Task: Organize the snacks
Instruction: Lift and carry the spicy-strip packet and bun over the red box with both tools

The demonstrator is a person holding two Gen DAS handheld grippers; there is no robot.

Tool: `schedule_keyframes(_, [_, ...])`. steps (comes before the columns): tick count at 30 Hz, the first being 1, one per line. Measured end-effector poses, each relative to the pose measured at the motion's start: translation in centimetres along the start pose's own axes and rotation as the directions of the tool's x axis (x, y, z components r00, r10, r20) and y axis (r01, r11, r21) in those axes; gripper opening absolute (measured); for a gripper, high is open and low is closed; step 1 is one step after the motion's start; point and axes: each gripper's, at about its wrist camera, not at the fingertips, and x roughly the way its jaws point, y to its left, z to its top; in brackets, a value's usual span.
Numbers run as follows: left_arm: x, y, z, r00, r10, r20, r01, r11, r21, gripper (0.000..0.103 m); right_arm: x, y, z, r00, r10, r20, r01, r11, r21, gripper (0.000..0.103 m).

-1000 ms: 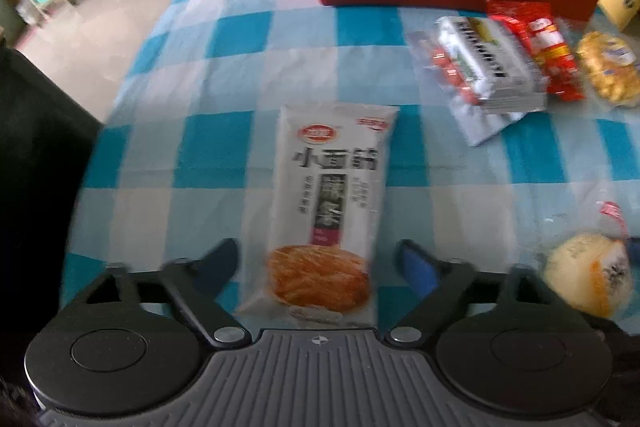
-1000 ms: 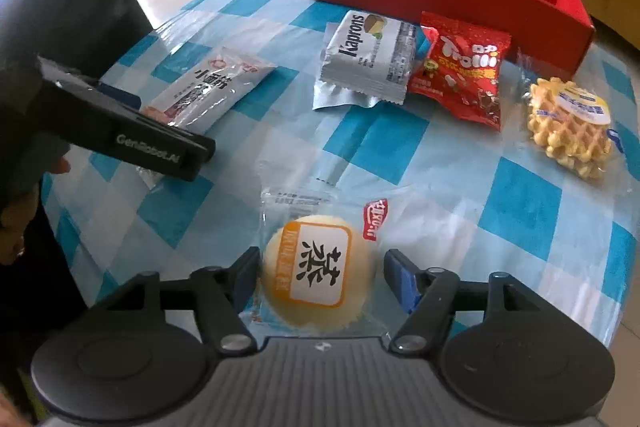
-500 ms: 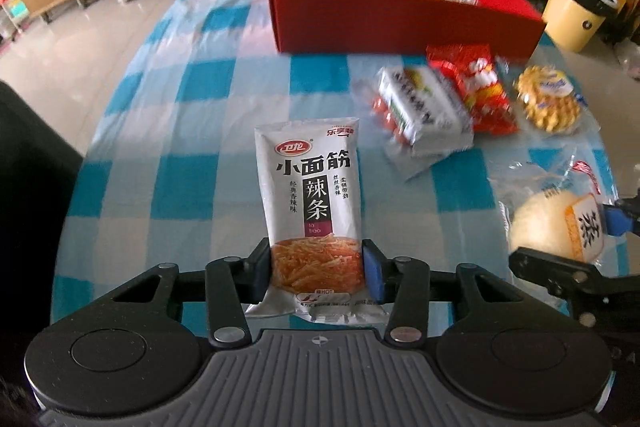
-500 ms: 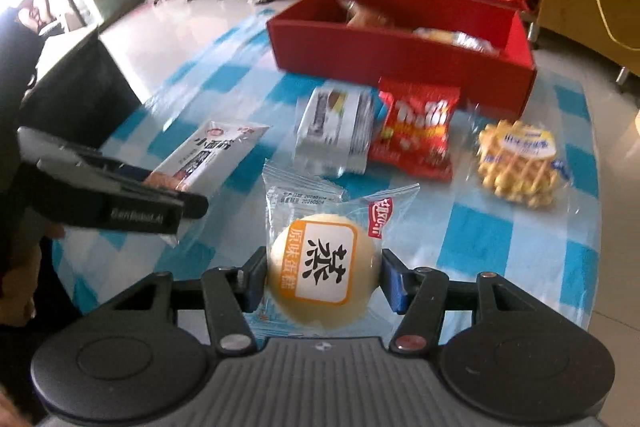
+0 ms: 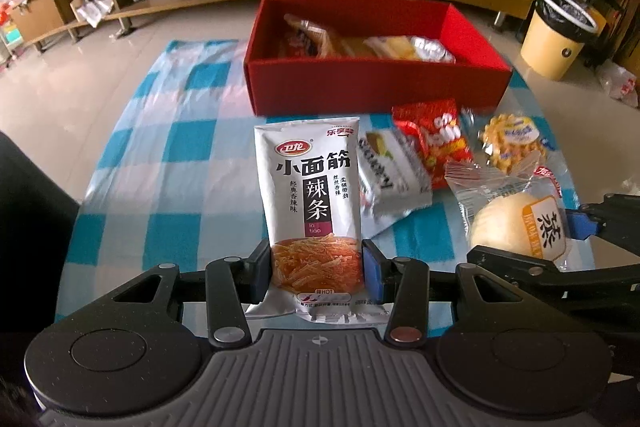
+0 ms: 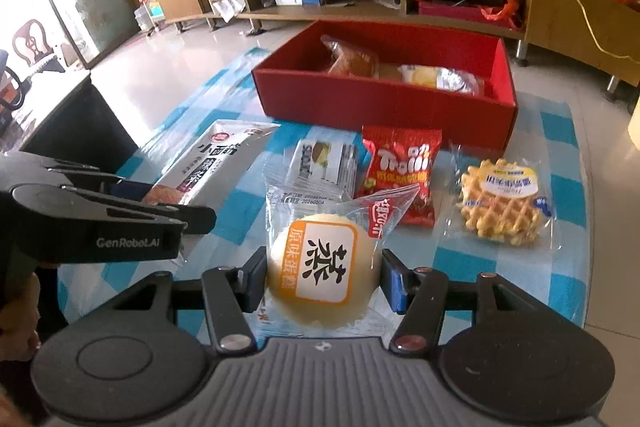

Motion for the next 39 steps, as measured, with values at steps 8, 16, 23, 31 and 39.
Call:
schedule_keyframes(8, [-0.5, -0.3, 2.9, 0.998, 0.002, 0.063, -0.002, 1.000, -0.007, 0.053, -0.5, -1.0, 2.3, 0.998, -0.021, 0.056, 0.020, 1.000, 0.020, 0.053])
schedule_keyframes(16, [0.4, -1.1, 6.5, 0.995, 0.010, 0.103, -0.009, 1.000, -0.005, 0.053, -0.4, -2.4, 6.1, 0.991, -0.043, 0.123, 0.037, 0.998, 0.053, 0.053])
schedule_keyframes(23, [1.6, -1.5, 10.3, 0.990, 0.012, 0.140, -0.010, 1.000, -0.015, 0.053, 0.7, -4.2, 9.5, 0.985, -0.071, 0.155, 0.060, 0.995, 0.079, 0.053])
schedule_keyframes(31, [5.5, -2.0, 14.3, 0.990, 0.037, 0.136, -0.033, 0.999, -0.027, 0.053, 4.1, -7.5, 13.2, 0.982, -0.115, 0.152, 0.098, 0.989, 0.115, 0.053])
schedule_keyframes(39, [9.4, -2.2, 16.4, 0.992, 0.069, 0.110, -0.067, 0.998, -0.021, 0.053, 7.7, -10.1, 16.2, 0.980, -0.134, 0.146, 0.114, 0.984, 0.135, 0.053])
